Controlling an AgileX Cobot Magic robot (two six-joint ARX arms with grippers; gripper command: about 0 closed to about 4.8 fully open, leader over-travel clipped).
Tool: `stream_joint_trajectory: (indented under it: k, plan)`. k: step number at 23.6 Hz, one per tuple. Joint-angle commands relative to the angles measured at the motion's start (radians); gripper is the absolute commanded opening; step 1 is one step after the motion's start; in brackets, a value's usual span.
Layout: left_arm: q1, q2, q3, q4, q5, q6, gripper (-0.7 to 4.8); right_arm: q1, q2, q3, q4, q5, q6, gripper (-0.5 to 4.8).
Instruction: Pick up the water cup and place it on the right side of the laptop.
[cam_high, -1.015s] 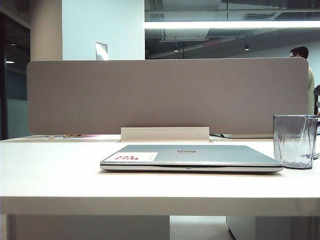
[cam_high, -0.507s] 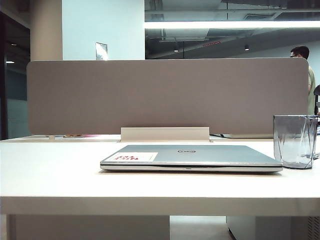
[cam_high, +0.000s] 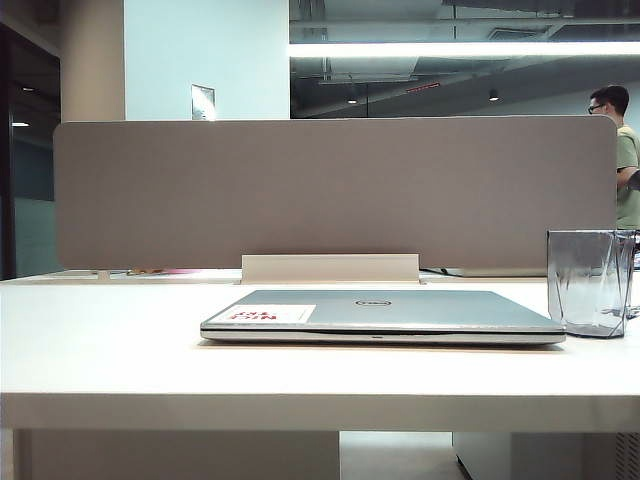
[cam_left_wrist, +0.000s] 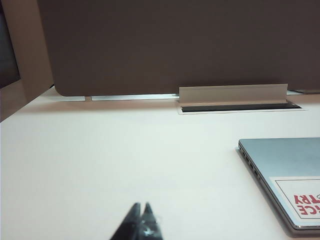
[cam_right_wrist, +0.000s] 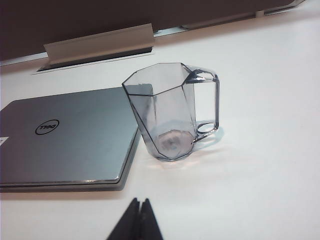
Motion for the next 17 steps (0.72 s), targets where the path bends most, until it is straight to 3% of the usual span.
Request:
stream_joint_trajectory:
  k: [1,8,11,17]
  plan:
    - [0.002,0.001,0.003,0.001,-0.003,0.0,-0.04,-0.002,0.0,-0.006,0.011,0.003,0.0,-0.05]
    - [0.003,0.001,0.003,-0.005,-0.003,0.0,-0.03,-0.002,0.0,-0.006,0.019,0.003,-0.191,-0.05]
    - [0.003,0.001,0.003,-0.005,-0.003,0.0,-0.04,-0.003,0.0,-0.006,0.056,0.008,-0.217,-0.05]
    - [0.003,0.001,0.003,-0.006,-0.003,0.0,-0.04,-0.003,0.0,-0.006,0.124,0.182,-0.217,-0.05]
